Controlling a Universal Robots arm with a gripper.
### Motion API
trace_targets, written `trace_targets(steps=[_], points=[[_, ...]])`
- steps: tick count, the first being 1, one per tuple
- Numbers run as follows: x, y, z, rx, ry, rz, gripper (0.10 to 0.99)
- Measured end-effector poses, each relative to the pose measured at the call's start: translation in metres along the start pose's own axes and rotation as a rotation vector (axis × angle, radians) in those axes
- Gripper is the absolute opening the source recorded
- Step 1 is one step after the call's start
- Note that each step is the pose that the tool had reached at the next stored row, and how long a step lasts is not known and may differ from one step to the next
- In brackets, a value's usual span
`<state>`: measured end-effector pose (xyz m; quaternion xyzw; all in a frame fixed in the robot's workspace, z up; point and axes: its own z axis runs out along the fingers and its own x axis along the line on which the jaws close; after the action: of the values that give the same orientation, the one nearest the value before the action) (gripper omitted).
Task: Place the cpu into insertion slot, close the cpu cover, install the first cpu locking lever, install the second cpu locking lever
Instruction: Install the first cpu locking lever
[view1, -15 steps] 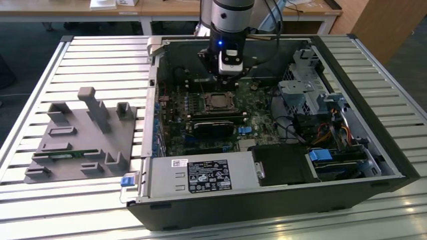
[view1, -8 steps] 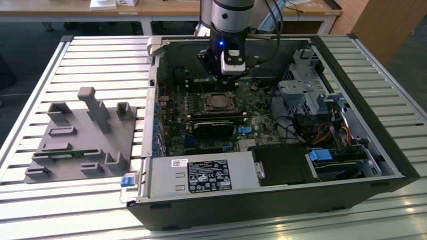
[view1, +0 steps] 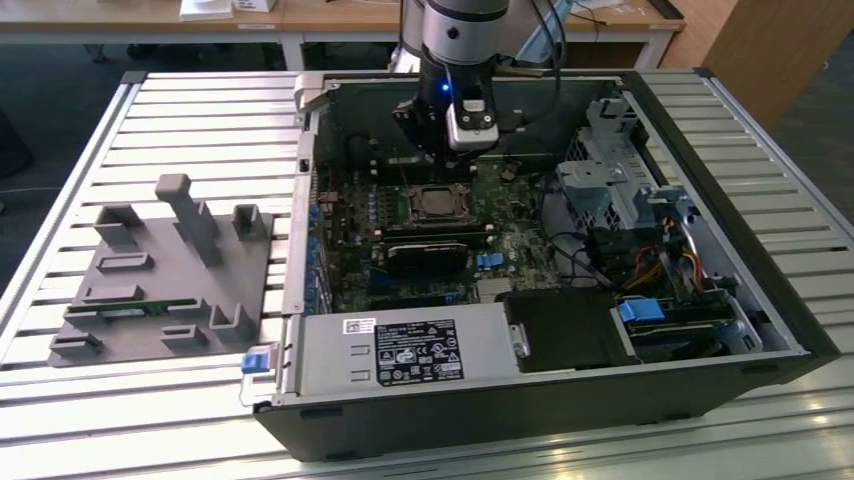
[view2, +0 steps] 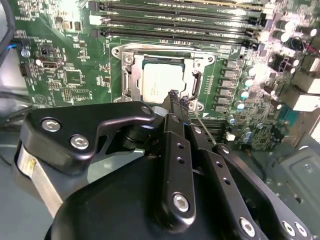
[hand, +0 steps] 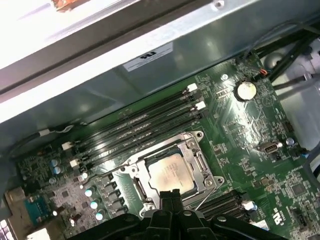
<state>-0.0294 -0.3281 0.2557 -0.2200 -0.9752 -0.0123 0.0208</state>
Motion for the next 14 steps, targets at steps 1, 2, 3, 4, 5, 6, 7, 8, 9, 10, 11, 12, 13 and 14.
trace_targets(steps=[1, 2, 3, 4, 5, 6, 7, 8, 9, 10, 11, 12, 13, 14], points=[[0.0000, 0.0000, 0.0000, 0.001, 0.0002, -0.013, 0.106], [0.0000, 0.0000, 0.0000, 0.001, 0.0004, -0.025, 0.106], [0.0000, 0.0000, 0.0000, 0.002, 0.0005, -0.038, 0.106], [0.0000, 0.0000, 0.0000, 0.002, 0.0008, -0.052, 0.106], [0.0000, 0.0000, 0.0000, 0.003, 0.0009, -0.064, 0.106], [0.0000, 0.0000, 0.0000, 0.004, 0.0011, -0.077, 0.106], [0.0000, 0.0000, 0.0001, 0.004, 0.0013, -0.090, 0.106], [0.0000, 0.0000, 0.0001, 0.005, 0.0016, -0.103, 0.106], [0.0000, 0.0000, 0.0001, 0.005, 0.0017, -0.116, 0.106], [0.0000, 0.0000, 0.0001, 0.006, 0.0019, -0.129, 0.106], [0.0000, 0.0000, 0.0001, 0.006, 0.0020, -0.141, 0.106], [0.0000, 0.0000, 0.0001, 0.007, 0.0018, -0.150, 0.106], [0.0000, 0.0000, 0.0001, 0.007, 0.0009, -0.159, 0.106], [0.0000, 0.0000, 0.0001, 0.006, -0.0006, -0.166, 0.106]])
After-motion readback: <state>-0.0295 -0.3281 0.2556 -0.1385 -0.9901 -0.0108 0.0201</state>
